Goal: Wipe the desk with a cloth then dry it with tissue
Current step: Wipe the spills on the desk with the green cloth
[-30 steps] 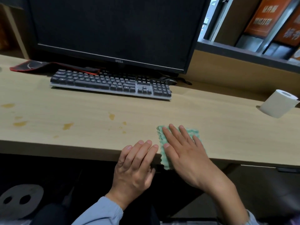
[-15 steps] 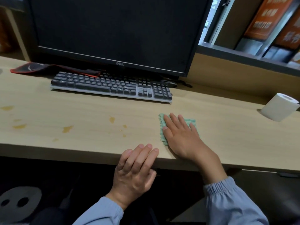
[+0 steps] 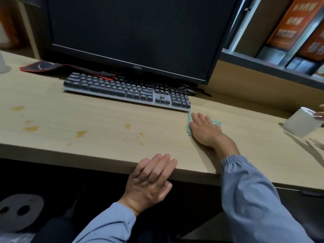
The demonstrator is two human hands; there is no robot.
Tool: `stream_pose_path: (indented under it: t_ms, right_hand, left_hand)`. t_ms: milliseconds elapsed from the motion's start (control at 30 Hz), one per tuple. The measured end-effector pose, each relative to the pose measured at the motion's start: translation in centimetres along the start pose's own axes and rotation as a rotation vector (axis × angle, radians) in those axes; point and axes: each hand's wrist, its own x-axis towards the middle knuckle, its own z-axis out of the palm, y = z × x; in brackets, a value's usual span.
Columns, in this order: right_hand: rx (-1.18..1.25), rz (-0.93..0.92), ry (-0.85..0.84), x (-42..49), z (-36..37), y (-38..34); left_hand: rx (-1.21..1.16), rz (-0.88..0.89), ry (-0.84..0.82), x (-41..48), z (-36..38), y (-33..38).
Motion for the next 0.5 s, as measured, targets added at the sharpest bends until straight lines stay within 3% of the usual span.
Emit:
stream_pose_path:
  t_ms: [267,500]
  right_hand:
    - [-0.073,-0.275,0.011,-3.1,1.6,-1.8]
    - [-0.023,0.001,0.007,-0.2,0.3,-2.6]
  left_hand:
    - [-0.044,-0.051,-0.01,0.1,-0.3,0.4]
    - [-0.05,-0.069,-0.081,0.0,-1.1,0.5]
